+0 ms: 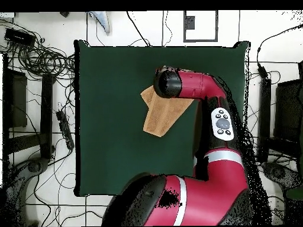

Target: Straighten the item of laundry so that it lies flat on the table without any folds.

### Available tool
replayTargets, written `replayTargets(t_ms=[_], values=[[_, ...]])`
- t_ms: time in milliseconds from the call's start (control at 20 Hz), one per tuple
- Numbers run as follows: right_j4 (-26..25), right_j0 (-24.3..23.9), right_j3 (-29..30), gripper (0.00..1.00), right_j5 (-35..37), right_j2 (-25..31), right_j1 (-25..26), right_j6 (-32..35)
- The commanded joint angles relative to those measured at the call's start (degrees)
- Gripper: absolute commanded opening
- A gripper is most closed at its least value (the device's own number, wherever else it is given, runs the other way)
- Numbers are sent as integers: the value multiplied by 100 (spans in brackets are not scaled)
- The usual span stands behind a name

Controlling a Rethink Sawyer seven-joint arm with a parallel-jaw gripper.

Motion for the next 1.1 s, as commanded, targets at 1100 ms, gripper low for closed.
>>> replayTargets(t_ms=[1100], values=[[100, 255, -348, 100, -1144, 503, 1772, 911]])
